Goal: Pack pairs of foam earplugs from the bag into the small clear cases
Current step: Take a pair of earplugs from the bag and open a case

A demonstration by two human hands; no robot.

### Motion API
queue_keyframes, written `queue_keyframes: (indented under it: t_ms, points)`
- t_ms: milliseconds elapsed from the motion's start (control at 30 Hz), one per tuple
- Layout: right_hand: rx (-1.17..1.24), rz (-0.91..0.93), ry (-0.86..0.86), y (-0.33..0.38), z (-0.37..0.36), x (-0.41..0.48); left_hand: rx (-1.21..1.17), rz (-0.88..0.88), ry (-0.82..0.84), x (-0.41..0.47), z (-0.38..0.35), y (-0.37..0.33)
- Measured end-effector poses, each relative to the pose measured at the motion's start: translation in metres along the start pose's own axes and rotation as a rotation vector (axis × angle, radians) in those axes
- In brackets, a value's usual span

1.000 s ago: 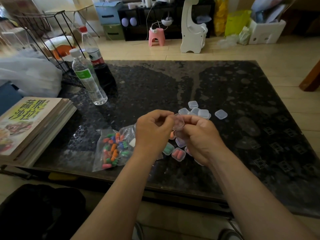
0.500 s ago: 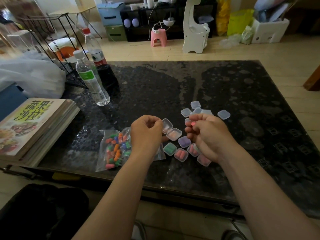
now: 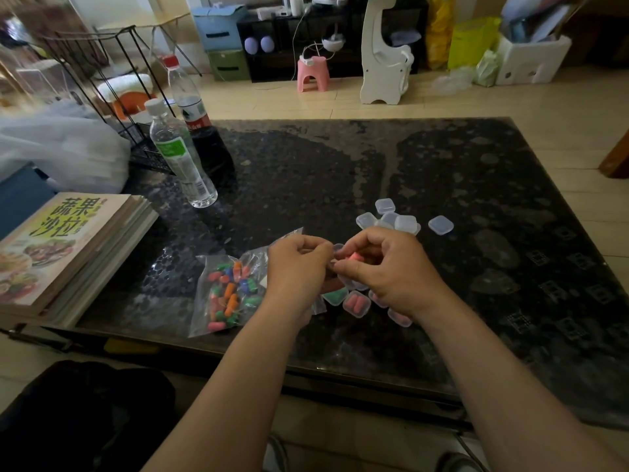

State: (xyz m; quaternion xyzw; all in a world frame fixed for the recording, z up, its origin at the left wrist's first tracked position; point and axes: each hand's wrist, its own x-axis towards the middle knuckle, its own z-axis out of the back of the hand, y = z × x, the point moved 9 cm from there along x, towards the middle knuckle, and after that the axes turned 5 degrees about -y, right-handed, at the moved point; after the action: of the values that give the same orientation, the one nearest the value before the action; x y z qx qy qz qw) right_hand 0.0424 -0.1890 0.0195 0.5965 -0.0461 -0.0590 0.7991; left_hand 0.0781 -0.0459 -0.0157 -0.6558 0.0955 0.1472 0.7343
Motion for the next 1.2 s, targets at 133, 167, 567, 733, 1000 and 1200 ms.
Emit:
queue_keyframes:
  t_ms: [133,167,567,733,1000,1200]
  points:
    - [-0.075,0.05,0.022,0.0,-0.004,0.002,-0.13,0.085,-0.007,-0.001,0.002,0.003]
    - [-0.084,0.066,0.029,0.0,-0.005,0.002,-0.152,0.095,-0.014,-0.001,0.003,0.003]
    - [0.004,0.119,-0.024,0.007,0.001,0.0,-0.21,0.081,-0.019,-0.001,0.007,-0.002]
    - [0.074,0.065,-0.008,0.003,-0.002,0.0,-0.227,0.049,-0.03,-0.002,0.008,-0.006]
    - [0.023,0.106,-0.102,0.007,0.006,0.001,-0.295,0.01,0.019,-0.007,0.007,-0.015]
    - [0.001,0.142,-0.098,0.013,0.007,-0.001,-0.311,-0.005,0.022,-0.007,0.007,-0.016]
